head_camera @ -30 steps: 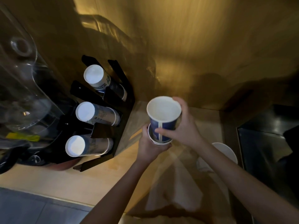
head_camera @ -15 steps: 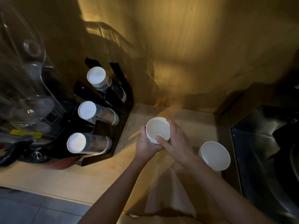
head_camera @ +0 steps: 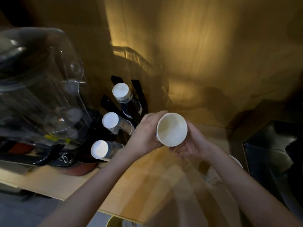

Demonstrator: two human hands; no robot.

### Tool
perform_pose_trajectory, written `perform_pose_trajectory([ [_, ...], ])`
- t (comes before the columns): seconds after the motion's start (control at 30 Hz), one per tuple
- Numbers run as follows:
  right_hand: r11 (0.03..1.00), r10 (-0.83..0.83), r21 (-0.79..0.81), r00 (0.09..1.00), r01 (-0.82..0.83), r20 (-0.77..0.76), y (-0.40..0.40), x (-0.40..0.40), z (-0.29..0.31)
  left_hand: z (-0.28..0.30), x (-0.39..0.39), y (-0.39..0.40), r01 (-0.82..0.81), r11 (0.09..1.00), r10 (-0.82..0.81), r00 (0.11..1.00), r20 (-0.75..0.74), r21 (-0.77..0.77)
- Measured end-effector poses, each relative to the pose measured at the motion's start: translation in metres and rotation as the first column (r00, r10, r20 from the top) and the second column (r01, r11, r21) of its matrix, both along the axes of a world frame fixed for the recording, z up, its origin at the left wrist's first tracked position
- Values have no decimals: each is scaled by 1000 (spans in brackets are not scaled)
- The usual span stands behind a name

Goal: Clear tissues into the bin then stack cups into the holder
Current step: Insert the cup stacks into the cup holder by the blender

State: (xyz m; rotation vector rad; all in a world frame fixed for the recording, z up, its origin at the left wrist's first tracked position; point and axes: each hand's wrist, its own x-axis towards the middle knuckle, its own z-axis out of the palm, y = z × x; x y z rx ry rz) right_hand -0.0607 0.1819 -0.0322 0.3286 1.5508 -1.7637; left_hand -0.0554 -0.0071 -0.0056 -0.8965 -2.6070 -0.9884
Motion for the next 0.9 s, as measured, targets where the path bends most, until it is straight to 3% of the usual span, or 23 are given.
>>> perform_pose_trajectory([
  [0.13,965,145,-203,982,-167,-119,-23,-4,25,33,6,-30,89,954,-167,951,-260,-286],
  [0.23,952,117,-248,961,-181,-249,-42,-11,38,48,6,-55,55,925,-201,910,-363,-375],
  [0.3,961,48,-242,944,-133,-326,-56,-18,45,54,8,-69,24,957,-129,927,-353,-288],
  [0.37,978,-41,-203,895,-56,-443,-71,-26,54,61,14,-81,-37,999,28,975,-221,-37],
  [0.43,987,-105,-163,820,15,-563,-86,-34,66,69,16,-91,-144,972,169,978,-125,187],
  [0.5,991,-128,-116,733,67,-669,-99,-40,80,83,12,-98,-237,926,271,959,-78,295],
  [0.6,995,-62,-4,585,99,-809,-116,-49,93,107,1,-107,-304,896,340,938,-61,324],
  [0.73,976,67,150,440,157,-895,-139,-65,89,134,-18,-111,-273,885,294,956,3,376],
  [0.9,963,106,200,426,182,-899,-159,-88,71,141,-43,-116,-358,825,431,899,-78,437],
])
